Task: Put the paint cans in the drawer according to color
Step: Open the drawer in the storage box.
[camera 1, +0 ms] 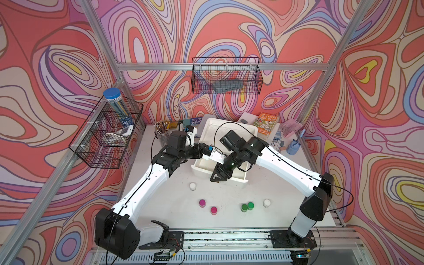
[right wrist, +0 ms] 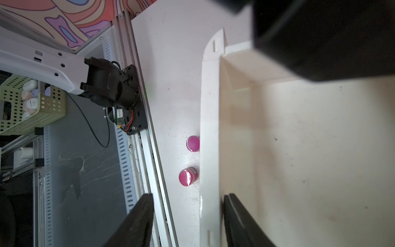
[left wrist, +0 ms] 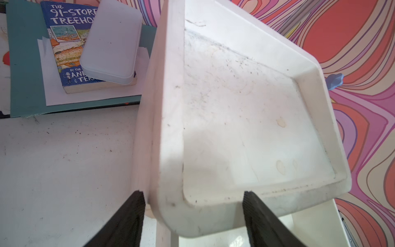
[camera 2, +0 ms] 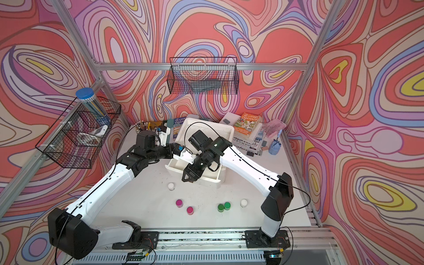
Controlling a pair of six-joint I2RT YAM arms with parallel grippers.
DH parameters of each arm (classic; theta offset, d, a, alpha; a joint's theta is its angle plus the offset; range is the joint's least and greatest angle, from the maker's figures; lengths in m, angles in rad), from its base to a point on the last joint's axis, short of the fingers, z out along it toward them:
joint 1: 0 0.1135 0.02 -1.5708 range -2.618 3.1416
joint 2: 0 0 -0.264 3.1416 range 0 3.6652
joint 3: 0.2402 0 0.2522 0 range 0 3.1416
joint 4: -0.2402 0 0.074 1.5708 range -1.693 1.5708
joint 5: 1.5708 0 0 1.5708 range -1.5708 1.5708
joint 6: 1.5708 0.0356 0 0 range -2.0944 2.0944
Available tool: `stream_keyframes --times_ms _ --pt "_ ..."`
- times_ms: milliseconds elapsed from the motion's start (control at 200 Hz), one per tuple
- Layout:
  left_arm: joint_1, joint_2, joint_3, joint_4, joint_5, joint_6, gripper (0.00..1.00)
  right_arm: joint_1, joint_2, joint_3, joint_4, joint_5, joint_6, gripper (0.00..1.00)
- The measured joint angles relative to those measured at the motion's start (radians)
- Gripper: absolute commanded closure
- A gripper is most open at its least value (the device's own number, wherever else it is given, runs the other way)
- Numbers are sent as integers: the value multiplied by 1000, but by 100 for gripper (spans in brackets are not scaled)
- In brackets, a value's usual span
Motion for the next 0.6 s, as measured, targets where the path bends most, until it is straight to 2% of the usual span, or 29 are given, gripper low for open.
stream_keyframes --times_ms 285,421,526,601 --pt "1 38 10 35 0 -10 31 24 -35 -80 51 -47 68 44" --pt "2 43 14 39 -2 -11 30 27 -46 -84 61 -49 92 35" --pt "2 42 14 42 -3 -13 28 42 -96 -113 109 23 132 31" --pt "2 27 10 43 -11 -19 25 52 -164 -140 166 148 178 28"
